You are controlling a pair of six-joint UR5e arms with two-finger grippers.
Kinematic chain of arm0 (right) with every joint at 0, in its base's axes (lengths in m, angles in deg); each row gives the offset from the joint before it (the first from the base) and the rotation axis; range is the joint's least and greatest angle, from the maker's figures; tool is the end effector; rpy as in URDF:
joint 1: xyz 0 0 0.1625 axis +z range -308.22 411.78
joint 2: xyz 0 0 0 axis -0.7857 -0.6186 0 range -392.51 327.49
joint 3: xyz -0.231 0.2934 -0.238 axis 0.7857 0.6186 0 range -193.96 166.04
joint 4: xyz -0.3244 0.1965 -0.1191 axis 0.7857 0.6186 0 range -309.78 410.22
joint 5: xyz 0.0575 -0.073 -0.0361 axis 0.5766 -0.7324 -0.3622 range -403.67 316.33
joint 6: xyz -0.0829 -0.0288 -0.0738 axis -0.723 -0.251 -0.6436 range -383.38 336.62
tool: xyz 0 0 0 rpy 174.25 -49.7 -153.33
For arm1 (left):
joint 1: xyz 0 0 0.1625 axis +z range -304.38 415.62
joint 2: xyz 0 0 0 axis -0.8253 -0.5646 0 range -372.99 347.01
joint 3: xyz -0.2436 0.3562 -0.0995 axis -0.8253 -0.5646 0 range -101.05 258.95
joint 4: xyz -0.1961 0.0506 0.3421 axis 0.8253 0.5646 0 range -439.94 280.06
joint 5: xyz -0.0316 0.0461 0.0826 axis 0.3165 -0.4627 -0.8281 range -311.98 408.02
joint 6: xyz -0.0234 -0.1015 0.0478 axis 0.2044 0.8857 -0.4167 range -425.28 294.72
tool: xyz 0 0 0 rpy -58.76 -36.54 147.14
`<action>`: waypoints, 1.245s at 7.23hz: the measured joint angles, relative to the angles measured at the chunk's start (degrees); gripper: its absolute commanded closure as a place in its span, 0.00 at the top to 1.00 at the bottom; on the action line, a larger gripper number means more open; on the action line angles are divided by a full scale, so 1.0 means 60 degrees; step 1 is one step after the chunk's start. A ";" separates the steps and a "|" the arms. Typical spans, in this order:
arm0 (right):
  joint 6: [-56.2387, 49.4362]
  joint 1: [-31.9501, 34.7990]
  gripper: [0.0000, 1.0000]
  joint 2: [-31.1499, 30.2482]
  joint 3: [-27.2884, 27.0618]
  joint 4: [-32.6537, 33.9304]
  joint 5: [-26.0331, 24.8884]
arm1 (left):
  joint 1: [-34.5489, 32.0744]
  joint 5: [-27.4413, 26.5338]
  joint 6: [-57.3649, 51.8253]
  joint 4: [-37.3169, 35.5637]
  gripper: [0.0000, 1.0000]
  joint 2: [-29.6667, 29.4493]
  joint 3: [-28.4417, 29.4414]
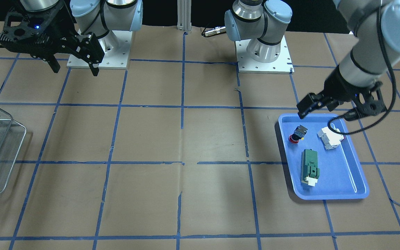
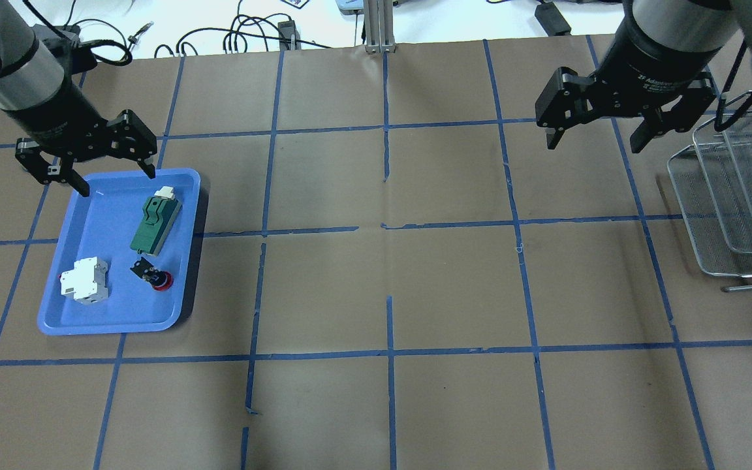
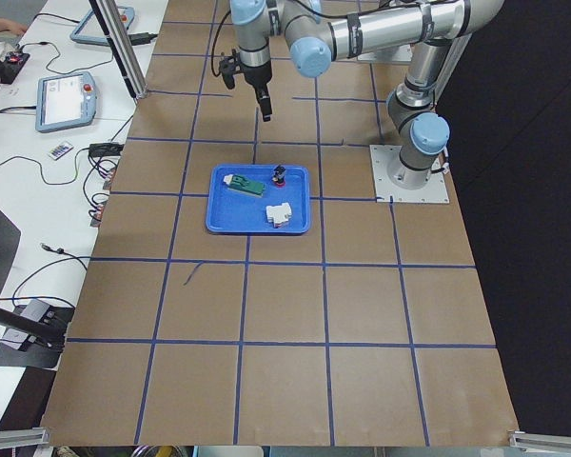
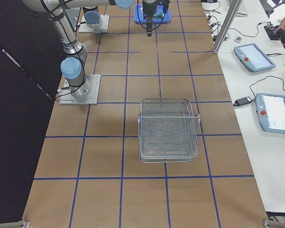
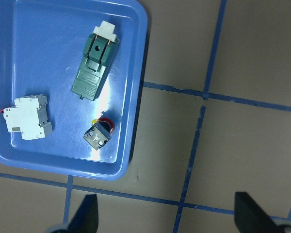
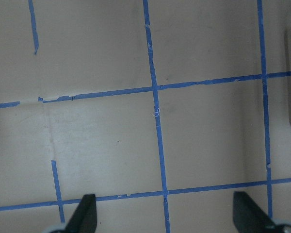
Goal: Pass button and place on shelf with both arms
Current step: 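Move the left gripper down over the red push button in the blue tray, then lower the left gripper and close it on the red push button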
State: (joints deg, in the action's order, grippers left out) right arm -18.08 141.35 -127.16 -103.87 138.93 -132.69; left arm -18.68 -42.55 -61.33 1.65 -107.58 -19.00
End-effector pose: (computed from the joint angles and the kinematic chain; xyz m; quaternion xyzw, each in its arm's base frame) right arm 0.1319 -0.4448 0.5264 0.0498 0.9983 -0.0298 0.0097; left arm 0.0060 -0.5097 0.4010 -0.1703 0.9847 0.0365 0.0012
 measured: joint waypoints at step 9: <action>0.0078 0.0000 1.00 0.0000 -0.0009 0.0133 0.0010 | 0.1467 -0.0262 0.1392 -0.4714 0.87 -0.0592 -0.4027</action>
State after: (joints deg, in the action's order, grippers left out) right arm -17.61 141.34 -127.16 -103.93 139.73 -132.63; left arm -9.87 -44.12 -52.97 -26.63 -111.14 -43.16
